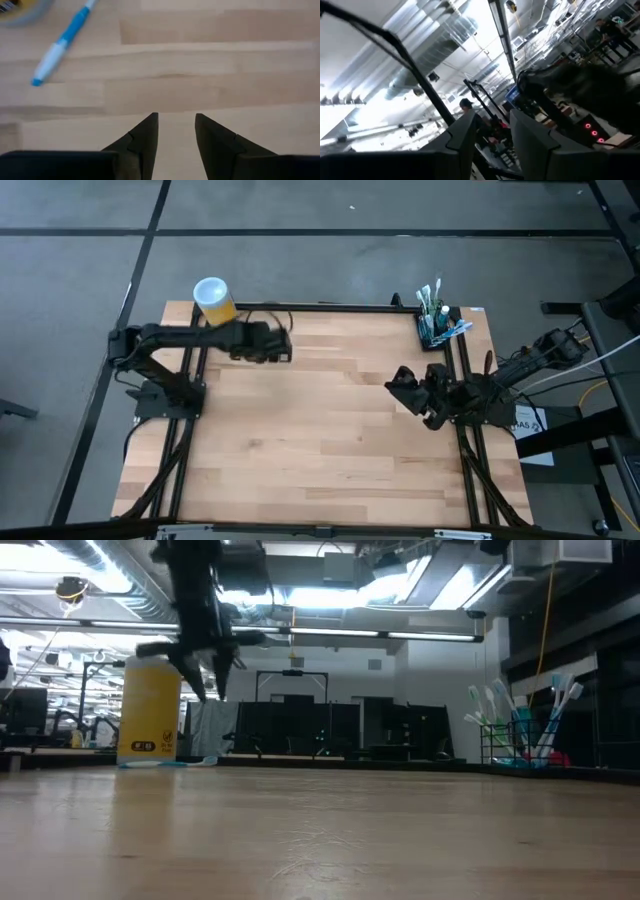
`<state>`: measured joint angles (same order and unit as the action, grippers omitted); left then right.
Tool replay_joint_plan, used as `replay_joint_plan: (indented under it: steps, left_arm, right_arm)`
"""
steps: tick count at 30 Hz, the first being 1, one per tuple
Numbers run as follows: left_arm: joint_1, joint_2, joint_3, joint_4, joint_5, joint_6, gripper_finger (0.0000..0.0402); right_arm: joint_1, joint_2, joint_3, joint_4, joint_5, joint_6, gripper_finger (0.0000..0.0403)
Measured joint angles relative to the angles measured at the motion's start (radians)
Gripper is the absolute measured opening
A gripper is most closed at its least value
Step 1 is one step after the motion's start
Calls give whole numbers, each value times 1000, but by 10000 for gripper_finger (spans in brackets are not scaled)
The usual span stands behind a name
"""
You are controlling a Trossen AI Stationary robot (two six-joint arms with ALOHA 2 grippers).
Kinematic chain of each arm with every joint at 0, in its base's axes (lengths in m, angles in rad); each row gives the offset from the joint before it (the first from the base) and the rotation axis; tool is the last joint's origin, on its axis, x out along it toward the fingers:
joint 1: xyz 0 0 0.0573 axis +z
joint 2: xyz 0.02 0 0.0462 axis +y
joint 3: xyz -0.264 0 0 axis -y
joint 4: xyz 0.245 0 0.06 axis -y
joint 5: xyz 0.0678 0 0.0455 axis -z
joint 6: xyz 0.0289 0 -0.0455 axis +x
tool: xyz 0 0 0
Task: Pick & Place toothbrushing station
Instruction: Put the blue toothbrush into the mesh organizer
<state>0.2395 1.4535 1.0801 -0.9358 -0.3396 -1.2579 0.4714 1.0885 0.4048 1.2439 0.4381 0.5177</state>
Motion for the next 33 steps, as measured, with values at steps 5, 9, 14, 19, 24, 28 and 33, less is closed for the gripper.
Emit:
replay_joint_plan:
  steps: [5, 9, 14, 19, 24, 28, 33]
  left_arm:
    - [133, 33, 0, 108, 18, -60, 129]
    - [182, 34, 0, 102, -155, -324, 125]
    - [224, 34, -30, 122, -253, -557, 112]
    - [239, 35, -126, 208, -254, -824, 97]
    - [260, 35, -207, 325, -275, -916, 78]
    - [295, 52, -240, 401, -283, -802, 59]
    - [322, 98, -230, 453, -248, -596, 39]
  right_arm:
    - [29, 0, 58, -62, 40, -76, 125]
    - [65, 0, 91, -65, 52, -138, 126]
    - [108, 0, 114, -72, 92, -203, 125]
    - [139, 0, 119, -81, 143, -231, 126]
    - [165, 0, 119, -81, 178, -234, 126]
    - [172, 0, 119, -85, 184, -238, 126]
    - [172, 0, 119, -93, 184, -238, 126]
